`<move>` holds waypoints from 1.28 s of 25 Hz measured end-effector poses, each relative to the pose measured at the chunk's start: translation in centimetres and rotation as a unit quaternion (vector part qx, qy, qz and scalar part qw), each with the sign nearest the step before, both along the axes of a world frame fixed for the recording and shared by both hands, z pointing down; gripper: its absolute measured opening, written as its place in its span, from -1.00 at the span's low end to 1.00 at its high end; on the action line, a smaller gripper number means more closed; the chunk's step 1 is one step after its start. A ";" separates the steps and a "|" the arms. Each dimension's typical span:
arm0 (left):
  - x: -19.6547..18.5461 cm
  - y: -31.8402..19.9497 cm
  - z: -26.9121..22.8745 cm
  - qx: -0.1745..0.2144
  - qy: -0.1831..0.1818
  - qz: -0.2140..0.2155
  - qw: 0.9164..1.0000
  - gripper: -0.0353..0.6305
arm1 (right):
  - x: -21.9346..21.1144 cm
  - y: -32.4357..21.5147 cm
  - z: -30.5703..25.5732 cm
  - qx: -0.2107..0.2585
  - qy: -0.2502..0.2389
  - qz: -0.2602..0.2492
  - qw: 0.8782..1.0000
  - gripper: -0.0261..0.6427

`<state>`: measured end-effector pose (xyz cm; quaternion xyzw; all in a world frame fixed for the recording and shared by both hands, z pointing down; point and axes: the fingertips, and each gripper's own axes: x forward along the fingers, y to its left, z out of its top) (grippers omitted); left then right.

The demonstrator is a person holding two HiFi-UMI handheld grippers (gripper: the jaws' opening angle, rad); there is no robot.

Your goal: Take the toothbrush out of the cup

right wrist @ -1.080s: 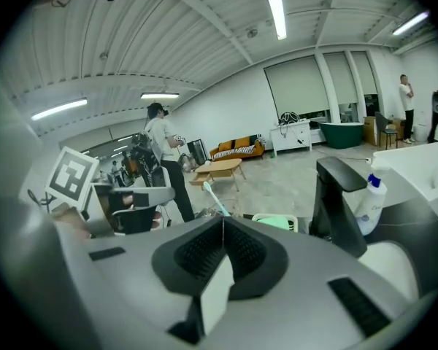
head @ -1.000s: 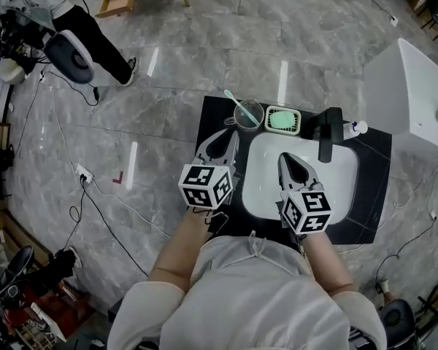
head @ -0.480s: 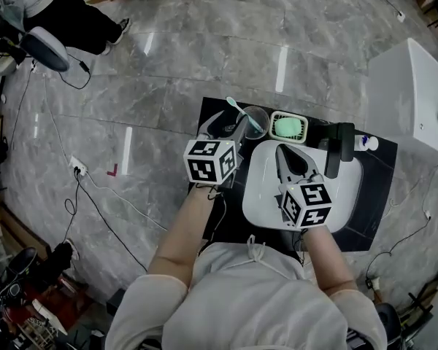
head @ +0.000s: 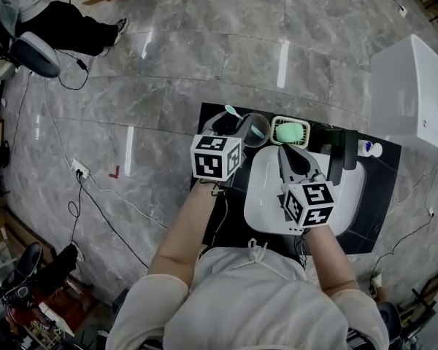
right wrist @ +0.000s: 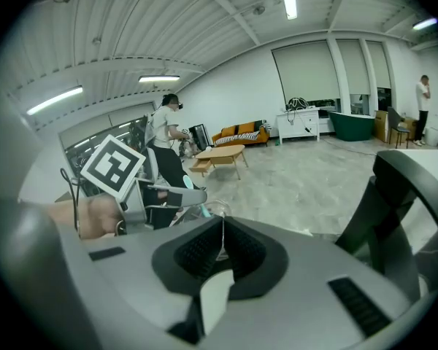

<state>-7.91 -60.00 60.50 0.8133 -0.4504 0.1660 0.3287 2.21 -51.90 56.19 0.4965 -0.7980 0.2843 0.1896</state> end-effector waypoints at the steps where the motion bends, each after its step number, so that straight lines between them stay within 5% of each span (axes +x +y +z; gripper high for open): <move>1: -0.1 -0.1 0.1 0.000 -0.003 -0.002 1.000 -0.38 | 0.1 0.0 0.2 -0.002 0.001 0.001 1.000 -0.84; 4: -0.2 -0.3 0.1 0.005 -0.002 -0.009 1.000 -0.65 | 0.5 0.0 0.6 -0.007 0.002 0.009 1.000 -0.84; 12: -0.2 -0.1 -1.4 0.020 0.029 -0.029 0.999 -0.76 | 1.1 0.8 0.5 -0.005 -0.002 0.018 1.000 -0.84; 23: 0.8 1.7 -8.0 0.095 0.022 -0.042 0.994 -0.78 | 2.4 3.5 -2.6 0.012 -0.023 0.015 1.000 -0.84; 32: 0.8 5.9 -16.2 0.177 0.031 -0.053 0.982 -0.78 | 2.9 6.3 -5.9 0.046 -0.025 -0.003 0.999 -0.84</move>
